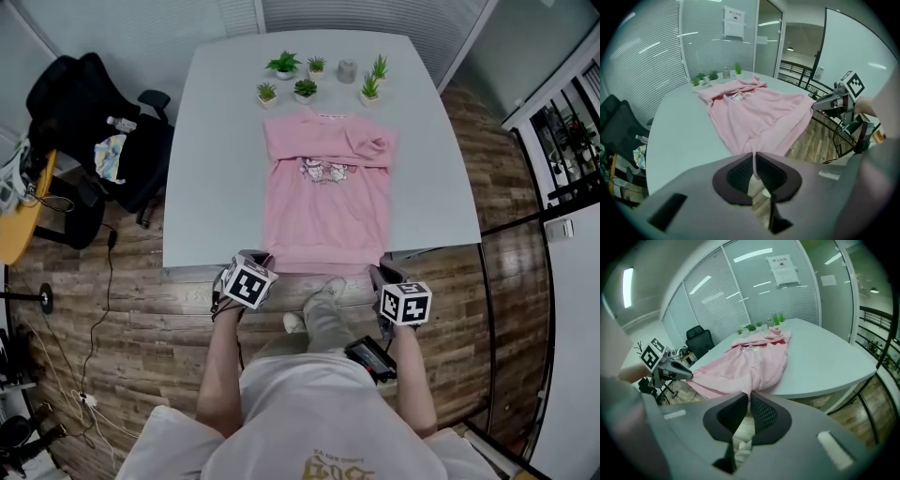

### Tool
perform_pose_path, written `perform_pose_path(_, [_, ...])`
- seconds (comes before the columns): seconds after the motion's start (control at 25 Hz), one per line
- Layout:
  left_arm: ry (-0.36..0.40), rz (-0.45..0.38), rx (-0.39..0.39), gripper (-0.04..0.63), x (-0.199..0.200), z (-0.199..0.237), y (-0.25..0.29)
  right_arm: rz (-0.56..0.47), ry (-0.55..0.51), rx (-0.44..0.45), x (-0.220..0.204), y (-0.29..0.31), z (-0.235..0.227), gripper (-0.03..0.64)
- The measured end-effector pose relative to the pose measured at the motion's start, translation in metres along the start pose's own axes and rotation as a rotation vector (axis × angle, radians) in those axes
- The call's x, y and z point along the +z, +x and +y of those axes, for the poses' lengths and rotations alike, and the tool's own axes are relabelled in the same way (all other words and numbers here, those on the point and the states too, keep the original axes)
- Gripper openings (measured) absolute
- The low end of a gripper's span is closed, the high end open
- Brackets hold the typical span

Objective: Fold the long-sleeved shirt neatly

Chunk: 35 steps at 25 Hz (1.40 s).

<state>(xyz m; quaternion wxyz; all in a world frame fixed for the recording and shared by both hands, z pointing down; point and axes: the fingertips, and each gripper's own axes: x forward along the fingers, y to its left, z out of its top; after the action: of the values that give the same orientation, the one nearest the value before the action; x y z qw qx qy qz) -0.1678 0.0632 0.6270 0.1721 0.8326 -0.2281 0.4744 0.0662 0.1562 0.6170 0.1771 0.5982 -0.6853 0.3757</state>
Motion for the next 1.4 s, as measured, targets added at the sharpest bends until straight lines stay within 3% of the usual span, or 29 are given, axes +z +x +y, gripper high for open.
perform_pose_path(0.16, [-0.015,-0.05,0.02,0.029,0.009,0.007,-0.019,-0.03,-0.023,0.006,0.016,-0.012,0.007,0.028])
perform_pose_path(0.8, [-0.038,-0.24,0.079,0.029,0.041,0.017,-0.101,-0.167,0.066,0.053,0.056,-0.065,0.031,0.028])
perform_pose_path(1.4, [-0.023,-0.386,0.123,0.029,0.06,0.018,-0.167,-0.259,0.06,0.079,0.095,-0.119,0.061,0.028])
